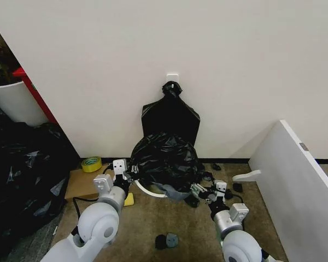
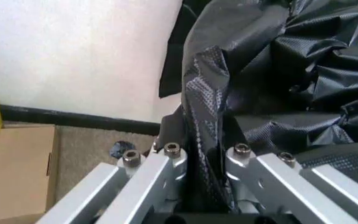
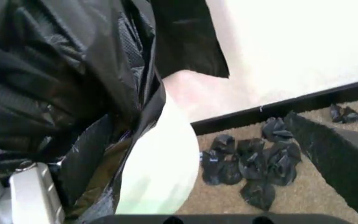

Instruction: Place the garbage bag over the trash bin.

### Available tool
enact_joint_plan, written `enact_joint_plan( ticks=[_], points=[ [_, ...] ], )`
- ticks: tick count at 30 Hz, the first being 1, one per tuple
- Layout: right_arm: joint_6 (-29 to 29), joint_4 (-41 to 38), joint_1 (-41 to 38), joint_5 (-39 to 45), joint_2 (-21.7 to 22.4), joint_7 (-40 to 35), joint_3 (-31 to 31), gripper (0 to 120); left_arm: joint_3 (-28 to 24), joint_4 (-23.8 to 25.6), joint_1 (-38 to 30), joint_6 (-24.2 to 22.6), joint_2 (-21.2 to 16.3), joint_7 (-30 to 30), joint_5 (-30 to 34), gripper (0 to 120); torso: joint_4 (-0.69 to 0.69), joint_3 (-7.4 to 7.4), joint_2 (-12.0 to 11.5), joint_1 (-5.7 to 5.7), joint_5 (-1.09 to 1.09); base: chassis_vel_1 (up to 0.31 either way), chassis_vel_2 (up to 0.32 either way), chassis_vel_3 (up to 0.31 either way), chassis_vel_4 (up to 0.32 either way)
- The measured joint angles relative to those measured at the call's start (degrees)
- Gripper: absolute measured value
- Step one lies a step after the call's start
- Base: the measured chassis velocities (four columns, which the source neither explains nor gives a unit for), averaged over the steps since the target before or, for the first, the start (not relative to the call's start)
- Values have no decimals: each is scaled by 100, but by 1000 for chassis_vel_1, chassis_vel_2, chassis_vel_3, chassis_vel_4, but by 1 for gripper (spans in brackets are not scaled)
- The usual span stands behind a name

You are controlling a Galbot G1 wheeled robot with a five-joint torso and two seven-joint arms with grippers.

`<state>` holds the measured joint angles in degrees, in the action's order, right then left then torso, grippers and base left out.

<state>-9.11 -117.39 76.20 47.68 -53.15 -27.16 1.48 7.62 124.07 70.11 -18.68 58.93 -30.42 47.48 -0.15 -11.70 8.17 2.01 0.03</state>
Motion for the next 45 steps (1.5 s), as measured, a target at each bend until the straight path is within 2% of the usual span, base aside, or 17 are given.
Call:
enact_joint_plan(
  ticks=[6, 10, 15, 19, 24, 26, 28, 31, 38, 41, 45],
  points=[
    [-165, -9, 7, 166, 7, 5, -85, 100, -1, -114, -3, 34, 13, 16, -10, 5, 0, 0, 0, 0, 0, 0, 0, 0, 0],
    [-210, -61, 16, 522, 35, -87, -130, 100, 38, -321, -64, 109, -12, 52, 0, 5, 0, 0, 0, 0, 0, 0, 0, 0, 0],
    [-208, -31, 30, 507, 53, -2, -134, 100, 61, -563, -138, 253, -32, 91, -57, 4, 2, 0, 0, 0, 1, 0, 0, 0, 0],
    [-363, 128, 69, 93, 99, 468, -102, 100, 69, -720, -214, 381, -6, 149, -60, 4, 0, 0, 0, 0, 0, 0, 0, 0, 0],
    [-1216, 526, 91, -702, 116, 1875, -80, 100, 116, -874, -297, 473, 10, 193, -52, 4, 2, 0, 0, 0, 1, 0, 0, 0, 0],
    [-1361, 567, 95, -821, 116, 2088, -85, 100, 122, -881, -302, 483, 10, 197, -52, 4, 1, 0, 0, 0, 0, 0, 0, 0, 0],
    [-1676, 675, 130, -1285, 156, 2711, -108, 100, 142, -896, -320, 500, 9, 204, -51, 4, 1, 0, 0, 0, 0, 0, 0, 0, 0],
    [-1740, 736, 160, -2062, 256, 3227, -93, 100, 187, -885, -315, 509, 22, 204, -51, 4, 0, 0, 0, 0, 0, 0, 0, 0, 0],
    [-1336, 975, 172, -3796, 295, 3419, -103, 100, 206, -738, -290, 508, 45, 189, -44, 4, 0, 0, 0, 0, 1, 0, 0, 0, 0],
    [-1267, 1077, 151, -4152, 261, 3383, -101, 100, 206, -696, -278, 500, 45, 182, -42, 4, 0, 0, 0, 0, 1, 0, 0, 0, 0],
    [-1172, 1189, 86, -4390, 159, 3126, -96, 88, 204, -632, -236, 486, 38, 172, -42, 4, 0, 0, 0, 0, 1, 0, 0, 0, 0]
  ],
)
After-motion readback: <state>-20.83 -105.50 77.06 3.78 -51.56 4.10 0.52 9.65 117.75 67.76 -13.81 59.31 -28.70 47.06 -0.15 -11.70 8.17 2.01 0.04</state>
